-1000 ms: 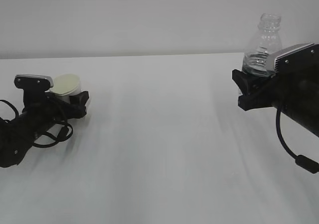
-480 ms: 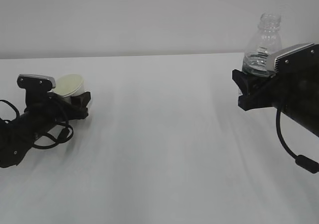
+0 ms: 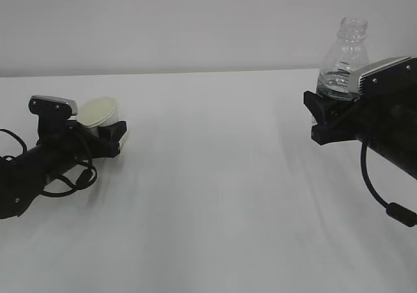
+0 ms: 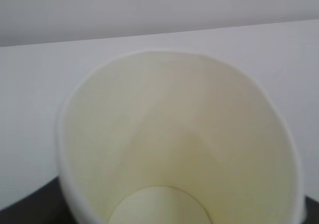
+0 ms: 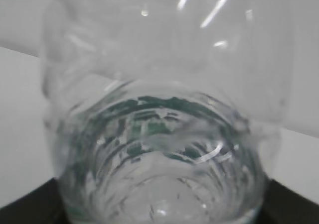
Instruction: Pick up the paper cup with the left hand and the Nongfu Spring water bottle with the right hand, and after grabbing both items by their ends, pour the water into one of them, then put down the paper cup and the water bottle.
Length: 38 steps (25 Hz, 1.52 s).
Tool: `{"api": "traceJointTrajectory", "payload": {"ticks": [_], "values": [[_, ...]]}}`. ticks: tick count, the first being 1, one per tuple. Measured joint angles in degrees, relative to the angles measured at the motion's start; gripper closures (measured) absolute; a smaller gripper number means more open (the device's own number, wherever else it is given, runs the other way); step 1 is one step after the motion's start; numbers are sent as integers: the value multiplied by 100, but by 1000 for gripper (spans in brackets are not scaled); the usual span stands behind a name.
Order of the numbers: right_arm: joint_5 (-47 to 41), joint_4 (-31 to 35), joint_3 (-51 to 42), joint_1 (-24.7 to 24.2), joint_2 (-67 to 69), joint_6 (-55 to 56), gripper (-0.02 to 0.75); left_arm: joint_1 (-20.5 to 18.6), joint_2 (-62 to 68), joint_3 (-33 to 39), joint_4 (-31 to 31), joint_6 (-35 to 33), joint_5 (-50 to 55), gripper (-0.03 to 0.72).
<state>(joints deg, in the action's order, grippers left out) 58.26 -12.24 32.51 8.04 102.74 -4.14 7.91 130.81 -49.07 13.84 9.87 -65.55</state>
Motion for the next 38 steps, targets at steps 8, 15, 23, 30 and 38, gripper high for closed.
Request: {"api": "traceJointTrajectory", "payload": {"ticks": [8,15,23,30,38], "values": [[0,0,0,0,0,0,272,0,-521,246,185,45,0,209],[-9,0,0,0,0,0,272,0,-943,495,601,188,0,212],[-9,0,0,0,0,0,272,0,-1347,786,1315,473,0,214],[-9,0,0,0,0,0,272,0,-1500,796,2035,844,0,214],[-21,-38,0,0,0,0,272,0,-1571,796,2904,1238,0,214]]}}
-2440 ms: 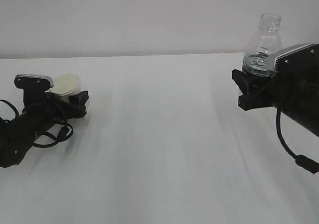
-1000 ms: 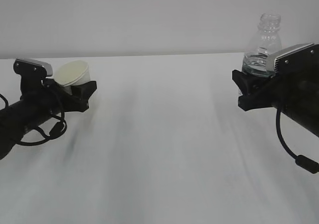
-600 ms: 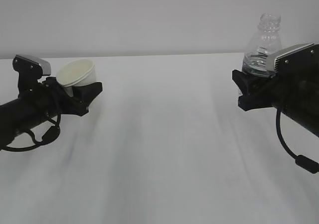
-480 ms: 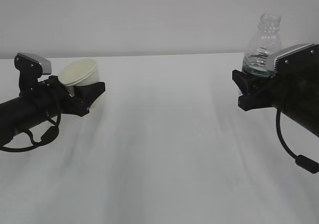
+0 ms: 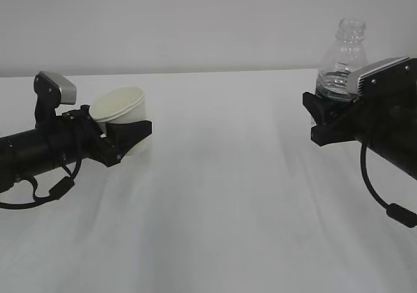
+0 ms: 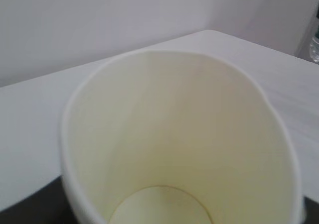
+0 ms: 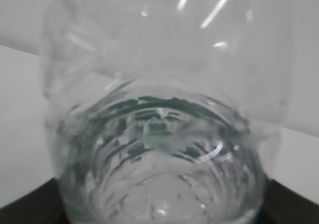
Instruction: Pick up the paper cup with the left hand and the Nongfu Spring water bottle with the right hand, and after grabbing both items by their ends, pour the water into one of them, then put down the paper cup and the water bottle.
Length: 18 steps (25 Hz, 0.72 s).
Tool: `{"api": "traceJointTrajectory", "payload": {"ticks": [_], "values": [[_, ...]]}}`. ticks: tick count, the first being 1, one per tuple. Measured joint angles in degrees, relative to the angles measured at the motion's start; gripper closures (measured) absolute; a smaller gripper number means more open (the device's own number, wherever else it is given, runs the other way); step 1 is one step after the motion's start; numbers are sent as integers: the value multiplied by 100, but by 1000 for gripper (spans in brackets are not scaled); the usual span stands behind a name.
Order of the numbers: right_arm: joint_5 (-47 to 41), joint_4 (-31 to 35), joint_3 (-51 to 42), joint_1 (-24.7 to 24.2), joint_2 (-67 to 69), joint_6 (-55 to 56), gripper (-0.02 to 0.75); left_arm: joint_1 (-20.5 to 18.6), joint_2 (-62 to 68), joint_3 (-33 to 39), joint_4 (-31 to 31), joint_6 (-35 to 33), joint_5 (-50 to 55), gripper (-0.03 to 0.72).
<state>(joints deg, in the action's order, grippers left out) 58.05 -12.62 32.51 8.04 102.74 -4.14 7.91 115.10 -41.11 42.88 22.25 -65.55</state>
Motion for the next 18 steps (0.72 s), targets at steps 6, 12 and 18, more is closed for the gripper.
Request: {"api": "traceJointTrajectory", "payload": {"ticks": [6,12,18], "values": [[-10,-237,0,0,0,0,272,0,0,0,680,295,0,214],[-10,-325,0,0,0,0,272,0,0,0,1366,554,0,214],[-20,-719,0,0,0,0,272,0,0,0,1866,615,0,214]]}}
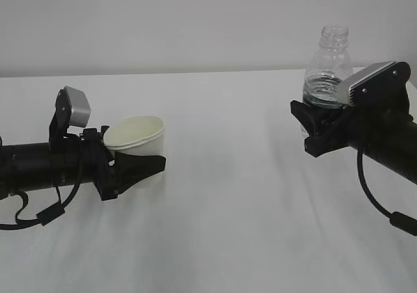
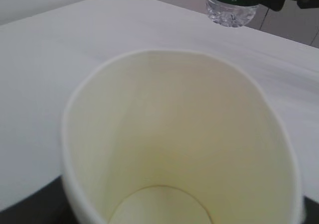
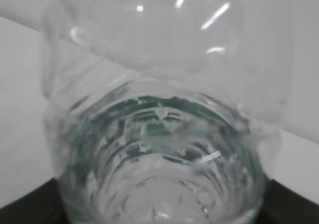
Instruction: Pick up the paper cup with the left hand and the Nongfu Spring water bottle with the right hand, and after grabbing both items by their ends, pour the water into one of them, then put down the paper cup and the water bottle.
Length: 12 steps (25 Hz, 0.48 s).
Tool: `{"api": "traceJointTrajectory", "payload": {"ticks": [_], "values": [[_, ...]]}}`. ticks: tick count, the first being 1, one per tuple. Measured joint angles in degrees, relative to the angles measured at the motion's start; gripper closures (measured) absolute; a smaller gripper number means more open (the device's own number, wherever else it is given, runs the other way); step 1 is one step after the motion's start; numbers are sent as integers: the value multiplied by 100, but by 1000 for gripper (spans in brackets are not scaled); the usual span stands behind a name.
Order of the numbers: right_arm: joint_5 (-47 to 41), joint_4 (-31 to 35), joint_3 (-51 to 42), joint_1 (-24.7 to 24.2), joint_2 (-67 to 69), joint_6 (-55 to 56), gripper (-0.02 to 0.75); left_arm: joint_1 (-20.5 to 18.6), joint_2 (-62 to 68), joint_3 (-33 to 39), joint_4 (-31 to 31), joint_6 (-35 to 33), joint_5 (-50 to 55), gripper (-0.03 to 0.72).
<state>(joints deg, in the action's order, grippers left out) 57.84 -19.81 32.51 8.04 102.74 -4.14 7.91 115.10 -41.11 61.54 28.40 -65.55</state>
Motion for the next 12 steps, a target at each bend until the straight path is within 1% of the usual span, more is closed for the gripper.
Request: {"api": "traceJointTrajectory", "payload": {"ticks": [4,8,12], "values": [[0,-318,0,0,0,0,272,81,0,0,153,68,0,214],[0,-604,0,0,0,0,272,395,0,0,154,81,0,214],[0,-778,0,0,0,0,272,760,0,0,8,84,0,214]]}}
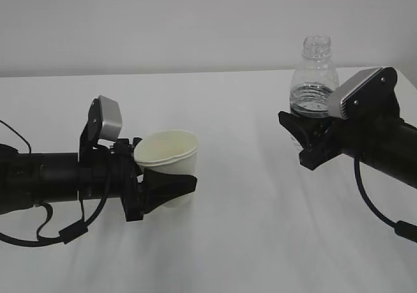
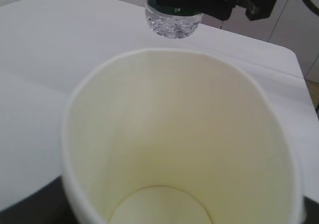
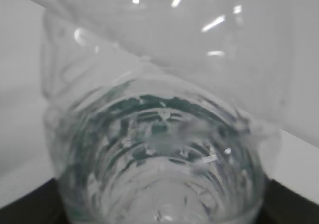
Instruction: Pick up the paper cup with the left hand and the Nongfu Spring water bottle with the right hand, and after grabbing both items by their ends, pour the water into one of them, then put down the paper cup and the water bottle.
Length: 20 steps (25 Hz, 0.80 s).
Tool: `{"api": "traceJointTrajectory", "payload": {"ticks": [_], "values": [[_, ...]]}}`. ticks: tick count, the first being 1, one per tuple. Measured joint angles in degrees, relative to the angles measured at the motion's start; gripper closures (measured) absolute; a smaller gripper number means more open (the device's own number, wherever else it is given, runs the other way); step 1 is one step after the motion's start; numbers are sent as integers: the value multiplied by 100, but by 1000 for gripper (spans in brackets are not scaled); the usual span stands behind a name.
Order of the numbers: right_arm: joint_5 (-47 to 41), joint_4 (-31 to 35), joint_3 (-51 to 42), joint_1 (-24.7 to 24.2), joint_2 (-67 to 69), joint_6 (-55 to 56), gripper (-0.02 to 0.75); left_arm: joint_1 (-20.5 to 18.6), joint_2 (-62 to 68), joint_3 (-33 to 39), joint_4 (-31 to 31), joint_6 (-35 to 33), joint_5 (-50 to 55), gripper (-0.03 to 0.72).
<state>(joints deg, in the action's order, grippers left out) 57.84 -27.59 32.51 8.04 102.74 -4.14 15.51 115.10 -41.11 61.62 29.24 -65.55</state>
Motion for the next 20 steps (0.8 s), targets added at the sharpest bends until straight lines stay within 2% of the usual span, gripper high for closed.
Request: {"api": "traceJointTrajectory", "payload": {"ticks": [7,20], "values": [[0,-216,0,0,0,0,272,575,0,0,-325,-180,0,215],[0,-766,0,0,0,0,272,1202,0,0,-736,-948,0,215]]}}
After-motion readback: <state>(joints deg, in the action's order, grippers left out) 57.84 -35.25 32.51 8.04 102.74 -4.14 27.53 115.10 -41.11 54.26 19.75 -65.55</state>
